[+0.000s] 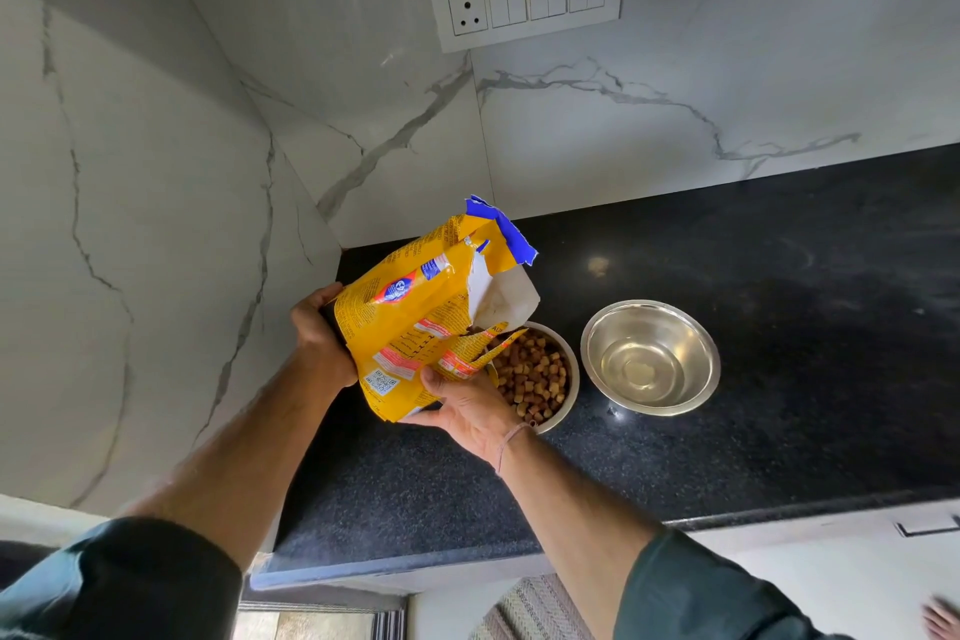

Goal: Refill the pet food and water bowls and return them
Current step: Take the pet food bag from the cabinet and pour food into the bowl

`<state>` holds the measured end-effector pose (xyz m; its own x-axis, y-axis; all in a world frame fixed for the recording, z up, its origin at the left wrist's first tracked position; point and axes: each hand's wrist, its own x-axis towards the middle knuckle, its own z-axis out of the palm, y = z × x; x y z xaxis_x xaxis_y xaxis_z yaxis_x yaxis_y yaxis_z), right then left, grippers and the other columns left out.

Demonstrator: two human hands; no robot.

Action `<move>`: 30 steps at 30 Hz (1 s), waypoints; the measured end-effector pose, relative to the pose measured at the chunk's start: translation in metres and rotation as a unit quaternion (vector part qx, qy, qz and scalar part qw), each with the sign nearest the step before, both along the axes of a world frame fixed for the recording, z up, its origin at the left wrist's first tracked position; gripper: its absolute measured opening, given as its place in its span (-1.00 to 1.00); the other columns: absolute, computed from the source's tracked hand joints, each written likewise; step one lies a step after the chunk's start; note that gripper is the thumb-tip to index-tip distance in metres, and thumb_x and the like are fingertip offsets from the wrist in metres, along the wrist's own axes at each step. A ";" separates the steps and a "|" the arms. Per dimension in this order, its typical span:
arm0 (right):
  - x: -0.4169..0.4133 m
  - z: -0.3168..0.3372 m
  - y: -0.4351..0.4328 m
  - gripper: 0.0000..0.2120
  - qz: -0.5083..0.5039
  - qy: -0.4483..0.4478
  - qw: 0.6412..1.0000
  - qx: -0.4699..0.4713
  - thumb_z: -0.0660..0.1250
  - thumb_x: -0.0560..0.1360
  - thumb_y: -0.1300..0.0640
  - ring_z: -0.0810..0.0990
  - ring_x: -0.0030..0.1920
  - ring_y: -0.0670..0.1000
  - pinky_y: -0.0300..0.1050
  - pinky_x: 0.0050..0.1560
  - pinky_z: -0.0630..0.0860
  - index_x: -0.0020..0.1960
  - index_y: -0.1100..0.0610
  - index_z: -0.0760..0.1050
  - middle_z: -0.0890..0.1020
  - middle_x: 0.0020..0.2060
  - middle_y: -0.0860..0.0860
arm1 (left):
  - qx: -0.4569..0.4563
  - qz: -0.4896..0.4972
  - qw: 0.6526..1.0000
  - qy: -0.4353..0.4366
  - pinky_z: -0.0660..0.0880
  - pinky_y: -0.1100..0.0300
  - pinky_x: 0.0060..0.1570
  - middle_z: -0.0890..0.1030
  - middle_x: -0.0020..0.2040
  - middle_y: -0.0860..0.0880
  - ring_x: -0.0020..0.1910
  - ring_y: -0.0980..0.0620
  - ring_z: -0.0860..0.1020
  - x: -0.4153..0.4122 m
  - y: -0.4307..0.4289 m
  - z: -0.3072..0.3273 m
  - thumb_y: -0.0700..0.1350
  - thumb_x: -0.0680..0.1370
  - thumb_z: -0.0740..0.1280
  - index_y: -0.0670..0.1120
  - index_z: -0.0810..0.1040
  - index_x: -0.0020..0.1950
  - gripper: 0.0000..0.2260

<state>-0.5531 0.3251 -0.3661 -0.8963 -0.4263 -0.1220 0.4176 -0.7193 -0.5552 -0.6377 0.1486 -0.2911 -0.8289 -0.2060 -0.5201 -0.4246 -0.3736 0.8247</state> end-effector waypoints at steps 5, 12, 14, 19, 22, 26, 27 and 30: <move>0.000 0.000 0.002 -0.28 0.002 -0.004 1.000 0.007 0.59 0.38 0.21 0.49 0.42 0.30 0.63 0.26 0.36 0.48 0.05 0.43 0.54 0.42 0.15 | -0.009 -0.002 1.000 0.005 0.57 -0.15 0.10 0.72 -0.06 -0.13 -0.11 -0.19 0.71 0.003 0.000 -0.001 0.18 0.49 0.23 0.02 0.66 -0.07 -0.69; 0.000 0.000 0.001 -0.33 0.003 -0.007 1.000 0.005 0.60 0.39 0.21 0.56 0.37 0.25 0.54 0.18 0.50 0.45 0.01 0.47 0.56 0.40 0.13 | 0.013 0.005 1.000 0.000 0.63 -0.13 -0.09 0.72 -0.17 -0.12 -0.24 -0.17 0.72 0.002 -0.002 -0.004 0.17 0.47 0.25 0.03 0.69 -0.23 -0.69; 0.000 0.000 0.002 -0.35 0.002 -0.005 1.000 0.006 0.60 0.39 0.21 0.54 0.38 0.26 0.54 0.18 0.50 0.43 0.00 0.49 0.56 0.41 0.13 | 0.015 0.005 1.000 0.005 0.63 -0.11 -0.12 0.73 -0.20 -0.10 -0.26 -0.16 0.72 0.002 -0.002 -0.005 0.16 0.48 0.25 0.03 0.71 -0.31 -0.65; -0.001 -0.002 0.003 -0.37 0.003 -0.006 1.000 0.006 0.56 0.42 0.23 0.51 0.41 0.27 0.59 0.24 0.41 0.44 -0.01 0.49 0.55 0.41 0.13 | 0.020 0.015 1.000 -0.001 0.63 -0.08 -0.14 0.70 -0.25 -0.08 -0.30 -0.14 0.71 -0.001 -0.002 -0.008 0.16 0.47 0.26 0.03 0.64 -0.36 -0.68; -0.001 -0.001 0.003 -0.35 0.001 -0.007 1.000 0.011 0.58 0.40 0.23 0.50 0.42 0.29 0.62 0.24 0.39 0.44 0.02 0.48 0.55 0.41 0.14 | 0.022 0.010 1.000 0.007 0.63 -0.06 -0.14 0.70 -0.25 -0.07 -0.30 -0.13 0.71 -0.002 -0.003 -0.010 0.16 0.48 0.25 0.03 0.66 -0.37 -0.66; -0.001 -0.001 0.004 -0.39 0.001 -0.007 1.000 0.016 0.55 0.42 0.24 0.51 0.41 0.27 0.61 0.23 0.40 0.43 0.02 0.49 0.56 0.41 0.14 | 0.024 -0.011 0.999 0.026 0.64 -0.09 -0.05 0.73 -0.12 -0.11 -0.19 -0.16 0.72 -0.001 -0.003 -0.012 0.16 0.50 0.23 0.04 0.72 -0.19 -0.67; 0.000 -0.001 0.003 -0.39 0.001 -0.008 1.000 0.016 0.54 0.43 0.24 0.52 0.40 0.27 0.61 0.23 0.40 0.44 0.01 0.48 0.56 0.41 0.13 | 0.027 -0.015 0.999 0.029 0.64 -0.08 -0.08 0.73 -0.13 -0.11 -0.20 -0.16 0.73 -0.002 -0.003 -0.012 0.16 0.51 0.23 0.03 0.73 -0.21 -0.65; 0.001 0.000 0.002 -0.37 0.002 -0.013 1.000 0.018 0.54 0.43 0.24 0.52 0.40 0.27 0.62 0.24 0.39 0.45 0.02 0.47 0.56 0.41 0.13 | 0.031 -0.022 0.999 0.033 0.64 -0.09 -0.08 0.74 -0.11 -0.12 -0.17 -0.17 0.73 0.000 -0.004 -0.013 0.16 0.51 0.22 0.02 0.74 -0.16 -0.64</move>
<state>-0.5525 0.3275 -0.3665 -0.8912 -0.4244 -0.1600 0.4345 -0.6974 -0.5700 -0.6377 0.1450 -0.3037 -0.8697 -0.1380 -0.4740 -0.3867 -0.4064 0.8278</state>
